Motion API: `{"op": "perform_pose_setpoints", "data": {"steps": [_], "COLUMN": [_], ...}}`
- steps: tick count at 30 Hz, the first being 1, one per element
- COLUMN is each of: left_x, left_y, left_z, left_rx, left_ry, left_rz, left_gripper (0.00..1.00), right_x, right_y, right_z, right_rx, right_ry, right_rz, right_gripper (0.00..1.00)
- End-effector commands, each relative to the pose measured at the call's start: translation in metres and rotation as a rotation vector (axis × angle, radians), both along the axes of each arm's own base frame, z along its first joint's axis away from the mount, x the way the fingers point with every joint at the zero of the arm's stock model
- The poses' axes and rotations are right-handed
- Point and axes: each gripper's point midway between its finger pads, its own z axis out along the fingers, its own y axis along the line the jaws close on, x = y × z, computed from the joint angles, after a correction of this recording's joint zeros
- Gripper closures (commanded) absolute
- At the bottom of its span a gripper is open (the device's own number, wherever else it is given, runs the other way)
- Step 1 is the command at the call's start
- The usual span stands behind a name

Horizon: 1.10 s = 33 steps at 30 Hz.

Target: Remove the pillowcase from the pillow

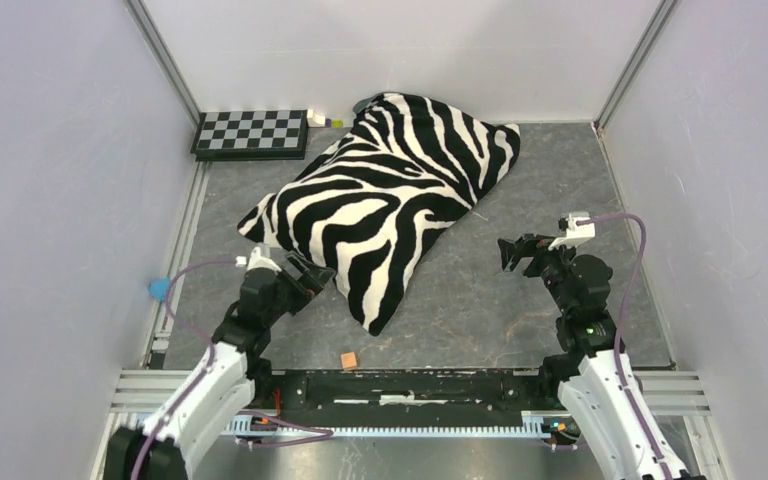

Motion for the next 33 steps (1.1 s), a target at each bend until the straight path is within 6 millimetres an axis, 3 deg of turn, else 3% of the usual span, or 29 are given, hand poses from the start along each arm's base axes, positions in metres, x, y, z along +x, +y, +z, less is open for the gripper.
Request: {"op": "perform_pose_setpoints", "data": {"steps": [1,7,11,16,18,20,22,23,24,28,33], "left_x": [0.016,0.028,0.039,0.045,0.047,0.048,0.050,0.050,0.050,0.043,0.023], "left_y": [-0.044,-0.070,-0.076,-0.089,-0.096,-0.101,-0.101,-0.099,-0.098,-0.095,-0.102], "left_z": [0.027,0.030,0.021,0.025,0.028,0.034,0.040,0.045,0.050,0.073,0.128], "left_rx": [-0.108,-0.077,-0.080,-0.100,-0.108,-0.120,-0.133,-0.142,-0.144,-0.112,-0.127], "left_ry": [-0.053,-0.071,-0.047,-0.073,-0.088,-0.115,-0.144,-0.167,-0.184,-0.231,-0.335], "left_rz": [-0.117,-0.131,-0.112,-0.165,-0.196,-0.225,-0.217,-0.209,-0.207,-0.233,-0.347], "left_gripper": [0.00,0.00,0.00,0.00,0.09,0.34,0.77,0.90,0.97,0.98,0.98], "right_x": [-0.003,-0.004,-0.004,-0.003,-0.003,-0.005,-0.007,-0.006,-0.006,-0.007,-0.004], "right_y": [0.012,0.027,0.038,0.051,0.056,0.062,0.067,0.067,0.066,0.070,0.075], "right_z": [-0.010,-0.019,-0.024,-0.028,-0.037,-0.044,-0.049,-0.052,-0.055,-0.066,-0.069], "right_rx": [0.001,0.063,0.094,0.159,0.176,0.191,0.203,0.207,0.210,0.242,0.319], "right_ry": [0.016,0.047,0.057,0.079,0.118,0.143,0.150,0.161,0.173,0.218,0.246], "right_rz": [0.072,0.140,0.199,0.253,0.275,0.306,0.338,0.332,0.327,0.327,0.322], "right_gripper": [0.03,0.02,0.02,0.02,0.02,0.02,0.02,0.02,0.02,0.02,0.02]}}
